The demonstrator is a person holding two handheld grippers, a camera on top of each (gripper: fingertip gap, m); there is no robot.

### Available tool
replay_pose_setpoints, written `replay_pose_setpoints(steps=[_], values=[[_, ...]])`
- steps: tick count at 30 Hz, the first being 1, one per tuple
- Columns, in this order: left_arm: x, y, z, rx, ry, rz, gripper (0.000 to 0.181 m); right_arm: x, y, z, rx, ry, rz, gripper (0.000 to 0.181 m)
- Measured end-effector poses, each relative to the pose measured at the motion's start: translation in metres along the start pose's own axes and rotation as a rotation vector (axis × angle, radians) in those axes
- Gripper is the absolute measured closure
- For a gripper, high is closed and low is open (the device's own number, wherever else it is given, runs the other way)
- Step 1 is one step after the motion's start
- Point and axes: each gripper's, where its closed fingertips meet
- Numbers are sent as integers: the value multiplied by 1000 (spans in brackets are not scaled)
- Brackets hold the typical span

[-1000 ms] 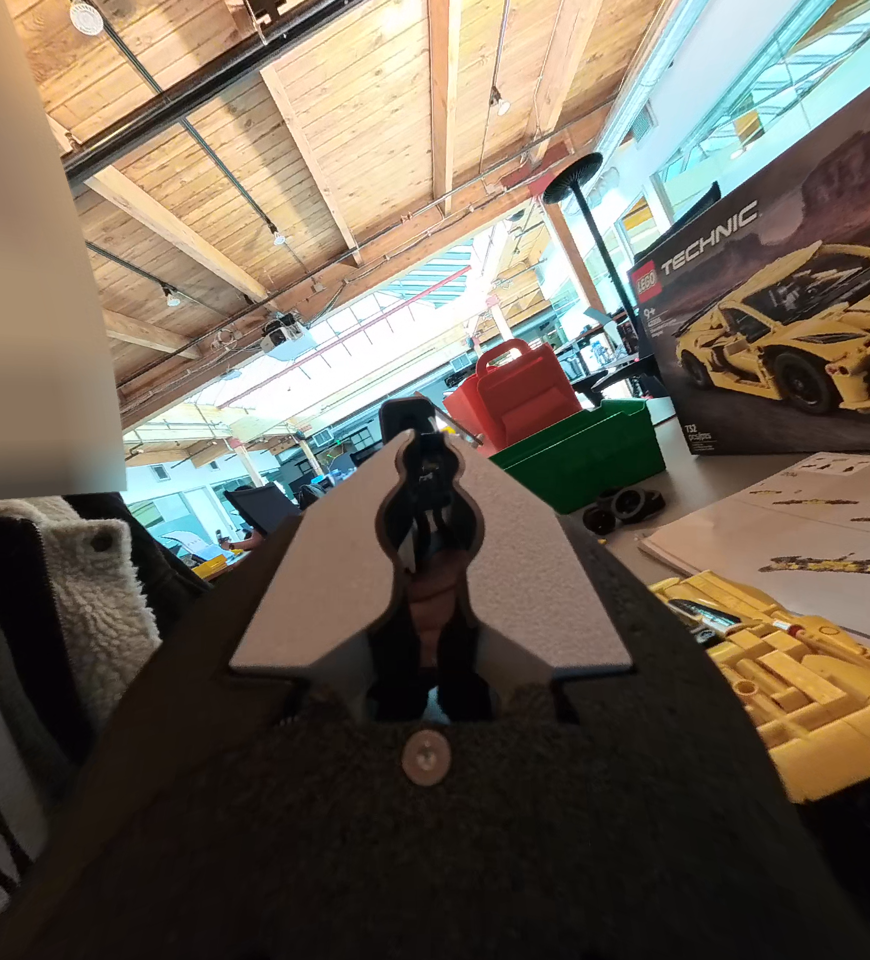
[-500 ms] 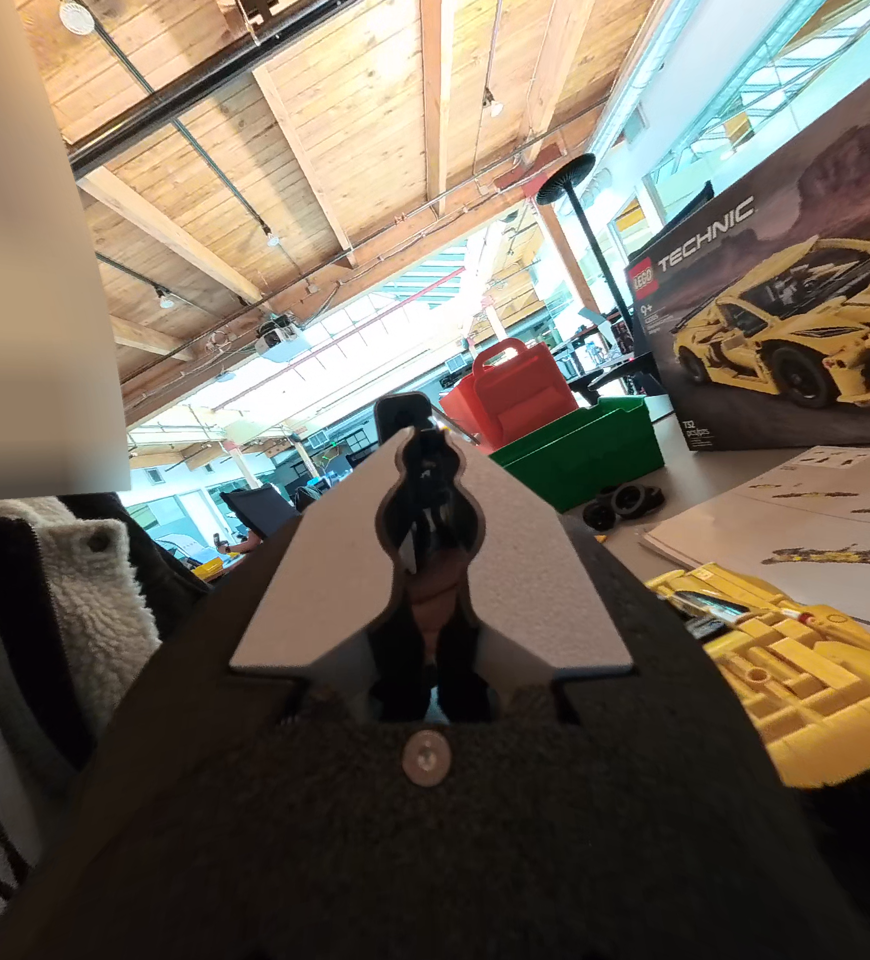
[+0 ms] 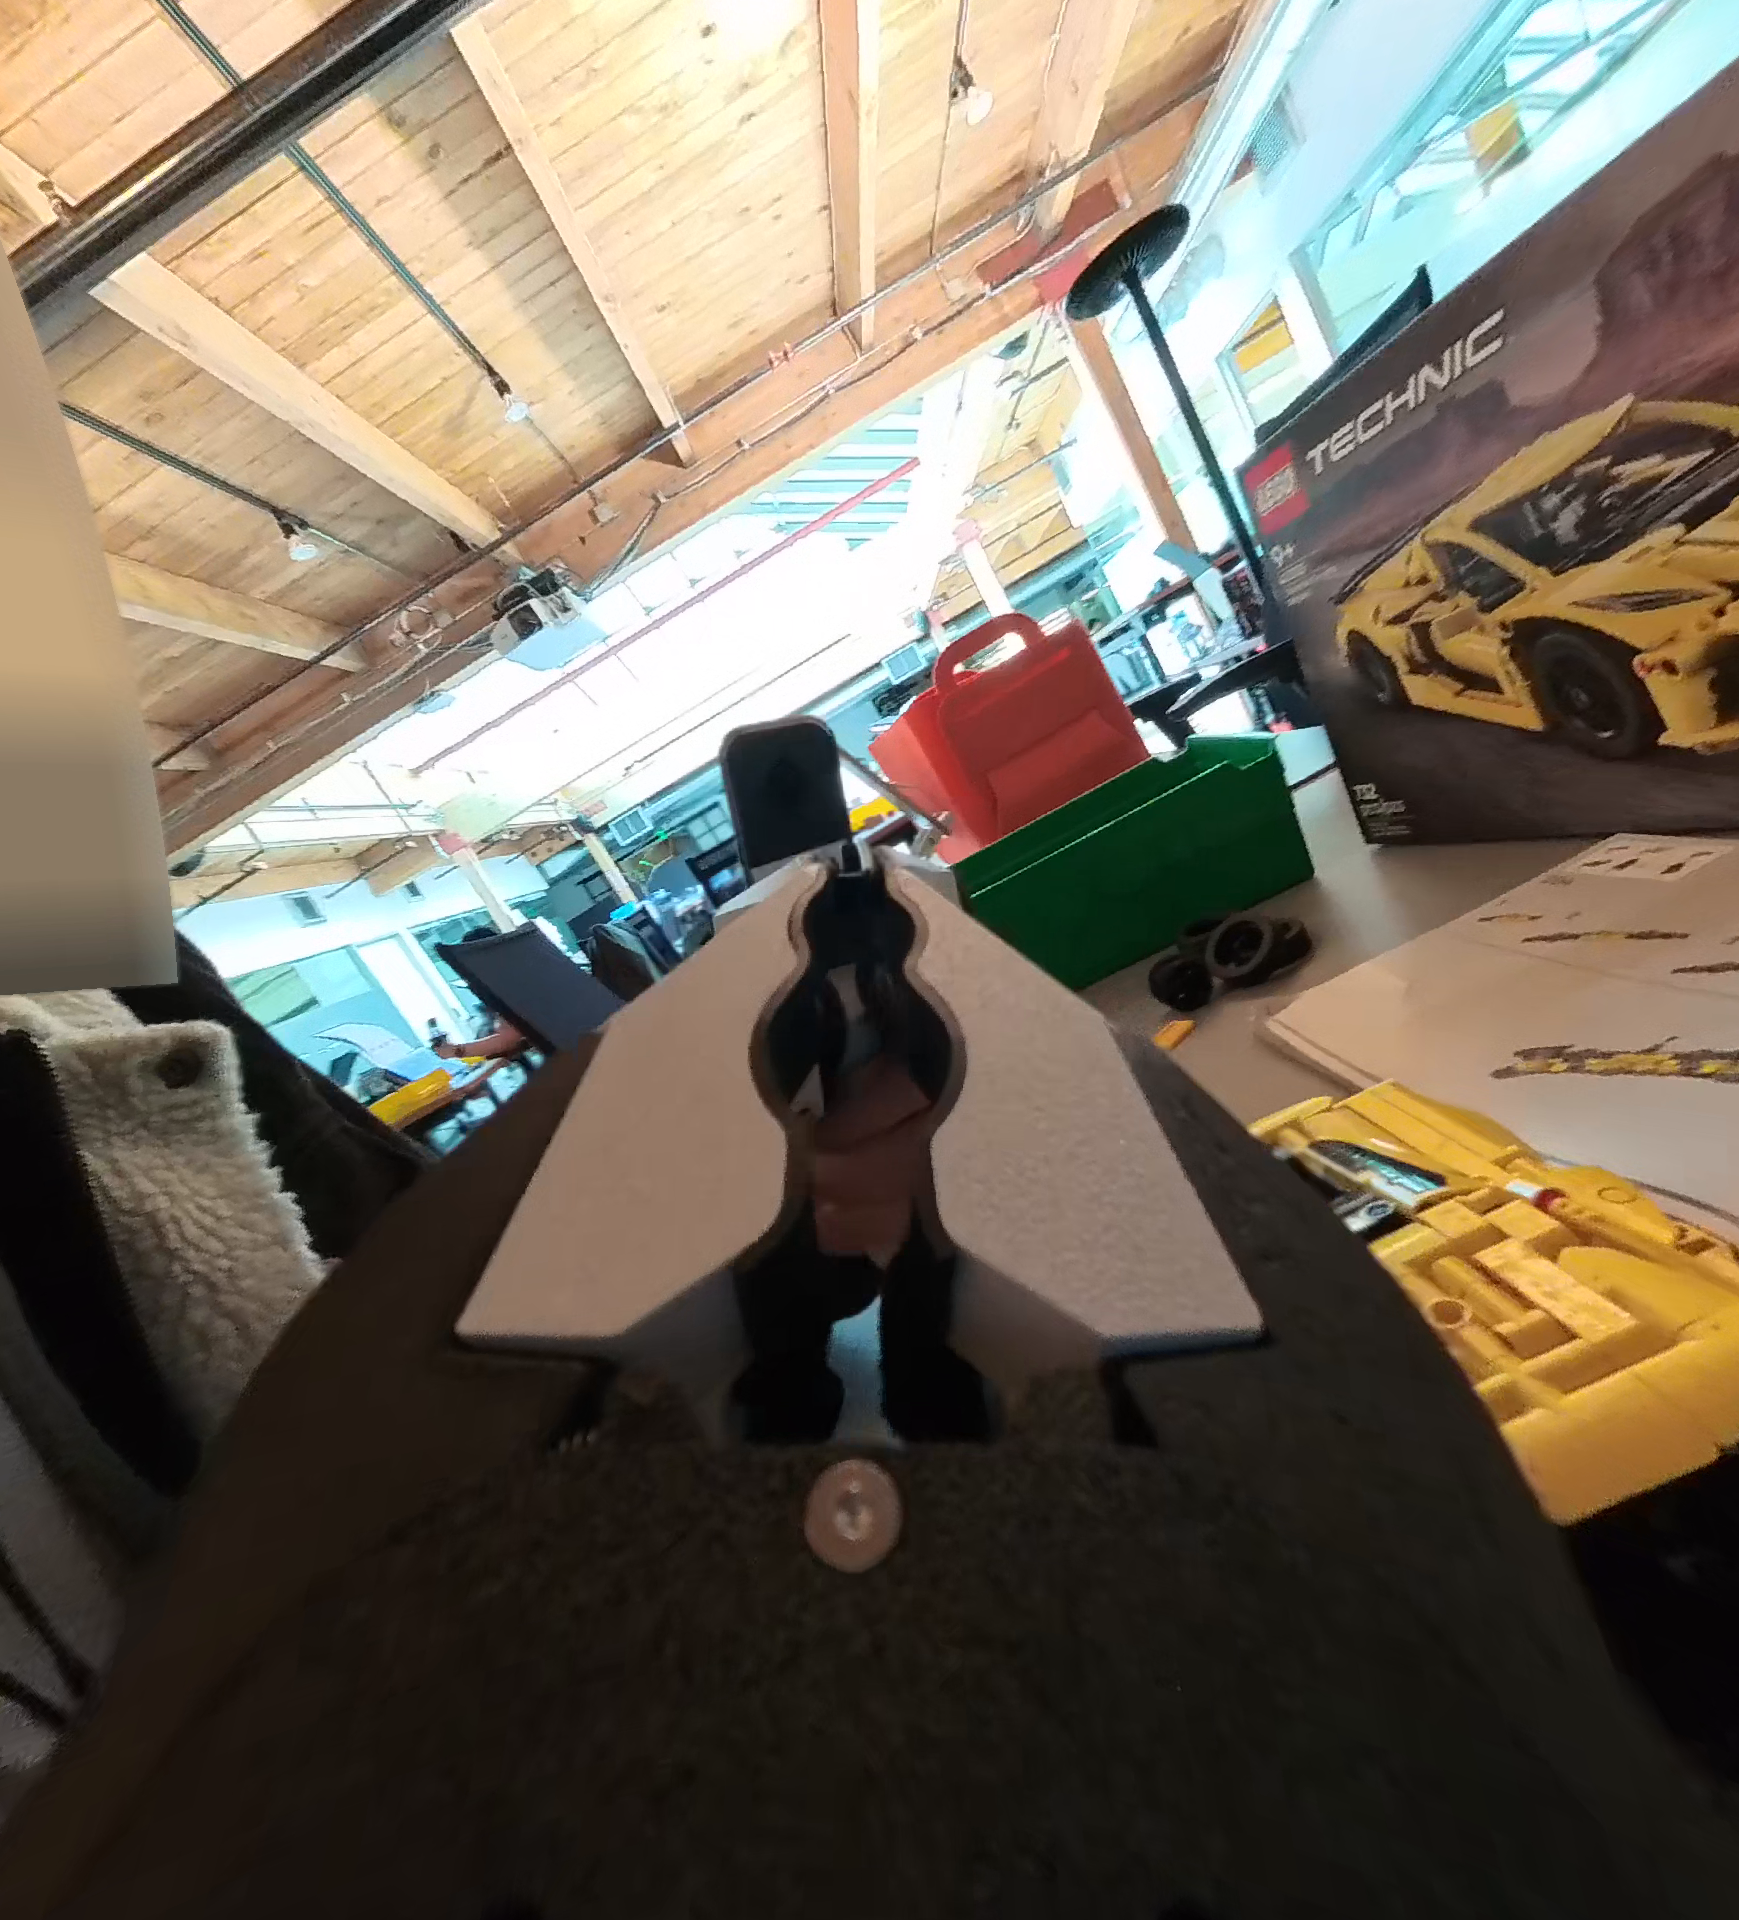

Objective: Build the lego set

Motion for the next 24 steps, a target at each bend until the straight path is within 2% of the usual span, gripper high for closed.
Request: replay_pose_setpoints(steps=[1,5,9,12,16,18,24], values=[[0,0,1,-6,1,-13,172,0,0,1,2,7,-17,173],[0,11,10,9,12,-42,161,8,10,10,35,-18,-37,174],[-3,17,20,1,39,-70,158,14,18,20,58,-65,4,174],[-6,15,25,-67,44,-53,157,18,19,24,35,-87,25,174],[-6,3,25,-265,99,-35,157,18,17,25,13,-110,87,175],[-7,-4,20,-318,120,-17,157,14,17,25,13,-88,82,174],[-3,-5,15,-273,62,35,163,8,4,18,-43,-63,115,175]])
Point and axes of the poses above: each gripper's, where its closed fingertips meet, z back along the fingers, y out of its top, x = y × z across the jaws, and after that the axes turned 11 degrees about -y, right-handed
